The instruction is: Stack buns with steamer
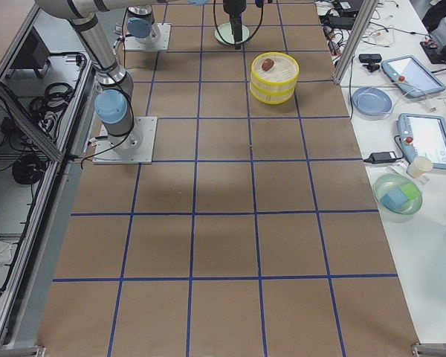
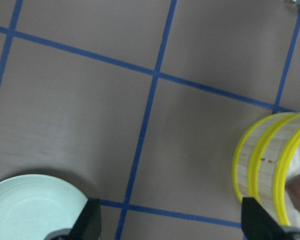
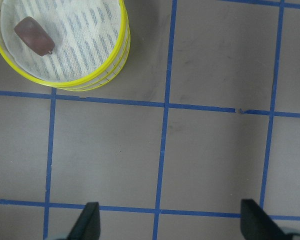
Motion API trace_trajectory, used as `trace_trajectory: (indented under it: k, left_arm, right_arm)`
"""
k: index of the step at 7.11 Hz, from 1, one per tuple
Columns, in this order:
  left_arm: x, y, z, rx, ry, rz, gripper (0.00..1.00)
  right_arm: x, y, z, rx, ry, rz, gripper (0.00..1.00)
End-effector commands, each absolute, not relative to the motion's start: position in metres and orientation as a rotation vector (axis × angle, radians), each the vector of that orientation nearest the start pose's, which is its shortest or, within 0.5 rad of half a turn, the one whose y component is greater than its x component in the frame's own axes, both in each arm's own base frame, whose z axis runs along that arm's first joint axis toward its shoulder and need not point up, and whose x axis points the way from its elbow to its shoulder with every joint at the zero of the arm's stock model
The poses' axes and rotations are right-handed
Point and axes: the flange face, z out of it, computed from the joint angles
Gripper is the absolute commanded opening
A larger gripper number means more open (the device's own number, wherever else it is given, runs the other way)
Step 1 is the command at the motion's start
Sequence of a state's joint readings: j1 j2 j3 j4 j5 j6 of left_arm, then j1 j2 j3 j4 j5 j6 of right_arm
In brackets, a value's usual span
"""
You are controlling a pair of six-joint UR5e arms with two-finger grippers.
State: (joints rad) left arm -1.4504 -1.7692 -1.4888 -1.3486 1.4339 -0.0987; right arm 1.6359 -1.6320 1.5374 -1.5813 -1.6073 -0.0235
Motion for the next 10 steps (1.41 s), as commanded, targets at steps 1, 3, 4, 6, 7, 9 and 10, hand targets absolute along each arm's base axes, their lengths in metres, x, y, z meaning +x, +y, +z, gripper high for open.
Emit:
trace_trajectory:
  k: [1,3,4,6,7,9,10]
  left_arm:
    - [-0.062,-0.547,0.49,-0.297,3.24,-0.047,1.0]
    - [-0.074,-0.527,0.513,-0.204,3.236,-0.106,1.0]
    - [-0.074,-0.516,0.518,-0.102,3.216,-0.082,1.0]
    - [-0.085,-0.496,0.518,0.048,3.171,0.009,1.0]
    - [-0.092,-0.491,0.513,0.07,3.173,0.036,1.0]
    - [-0.093,-0.487,0.506,0.084,3.149,0.059,1.0]
    - [-0.093,-0.487,0.506,0.084,3.147,0.059,1.0]
  right_arm:
    - [0.157,-0.47,0.539,-0.139,3.164,-0.242,1.0]
    - [0.158,-0.471,0.539,-0.141,3.16,-0.249,1.0]
    - [0.157,-0.471,0.54,-0.141,3.162,-0.251,1.0]
    - [0.158,-0.477,0.531,-0.14,3.16,-0.224,1.0]
    - [0.159,-0.478,0.531,-0.133,3.149,-0.24,1.0]
    - [0.16,-0.479,0.532,-0.128,3.142,-0.252,1.0]
    - [0.159,-0.481,0.535,-0.134,3.145,-0.283,1.0]
